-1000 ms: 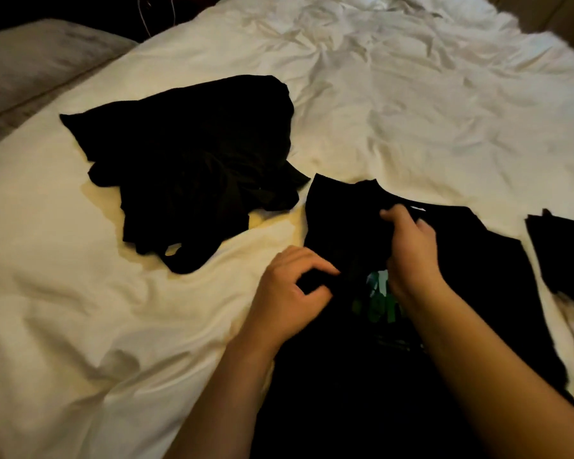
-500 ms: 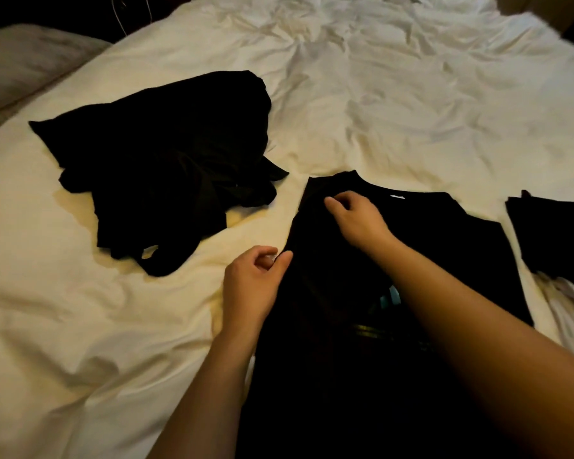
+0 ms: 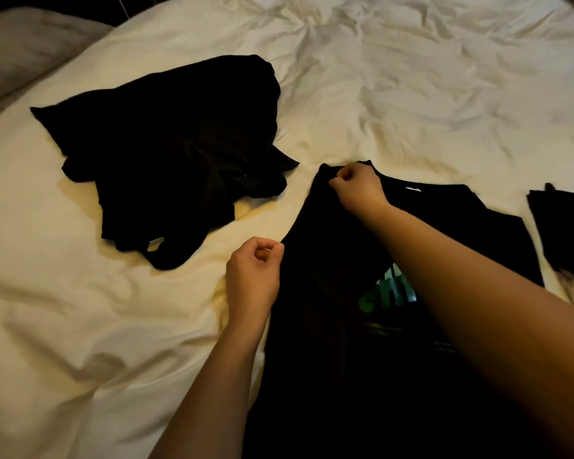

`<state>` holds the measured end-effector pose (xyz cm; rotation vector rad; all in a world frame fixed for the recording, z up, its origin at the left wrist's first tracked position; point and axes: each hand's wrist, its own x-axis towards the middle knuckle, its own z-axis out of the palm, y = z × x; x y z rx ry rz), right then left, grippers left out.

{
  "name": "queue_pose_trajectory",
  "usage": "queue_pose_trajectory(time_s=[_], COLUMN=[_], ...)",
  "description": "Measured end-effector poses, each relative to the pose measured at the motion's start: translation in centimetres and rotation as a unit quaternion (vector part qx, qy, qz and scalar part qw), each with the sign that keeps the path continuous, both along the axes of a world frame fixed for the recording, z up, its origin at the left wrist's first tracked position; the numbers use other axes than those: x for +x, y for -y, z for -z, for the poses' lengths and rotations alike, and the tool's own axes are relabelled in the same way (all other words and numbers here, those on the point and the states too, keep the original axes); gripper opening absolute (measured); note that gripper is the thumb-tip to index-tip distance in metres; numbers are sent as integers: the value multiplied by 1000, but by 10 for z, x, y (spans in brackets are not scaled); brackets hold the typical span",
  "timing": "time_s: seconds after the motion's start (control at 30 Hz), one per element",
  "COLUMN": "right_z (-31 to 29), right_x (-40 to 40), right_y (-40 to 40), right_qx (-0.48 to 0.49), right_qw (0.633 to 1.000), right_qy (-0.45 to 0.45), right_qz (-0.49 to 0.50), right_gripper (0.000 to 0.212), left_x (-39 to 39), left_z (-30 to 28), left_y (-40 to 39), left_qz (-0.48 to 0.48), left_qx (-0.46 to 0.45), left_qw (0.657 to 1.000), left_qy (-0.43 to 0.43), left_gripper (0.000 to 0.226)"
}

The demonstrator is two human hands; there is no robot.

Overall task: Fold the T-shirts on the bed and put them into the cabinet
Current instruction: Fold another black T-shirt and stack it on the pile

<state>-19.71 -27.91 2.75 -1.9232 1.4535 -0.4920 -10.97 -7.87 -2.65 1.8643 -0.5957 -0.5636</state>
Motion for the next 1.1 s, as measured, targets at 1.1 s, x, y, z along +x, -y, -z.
queue_pose_trajectory(time_s=[1.1], right_z=[15], right_x=[-115], right_y=[-33], right_qx=[-110], right_qw=[993], right_qy=[-37], right_qz=[-14], right_gripper=[22], left_x=[-21], left_z=[13], left_y=[-3], left_qz=[340], left_qx=[96], left_qw=[892], left_qy=[282], left_gripper=[87])
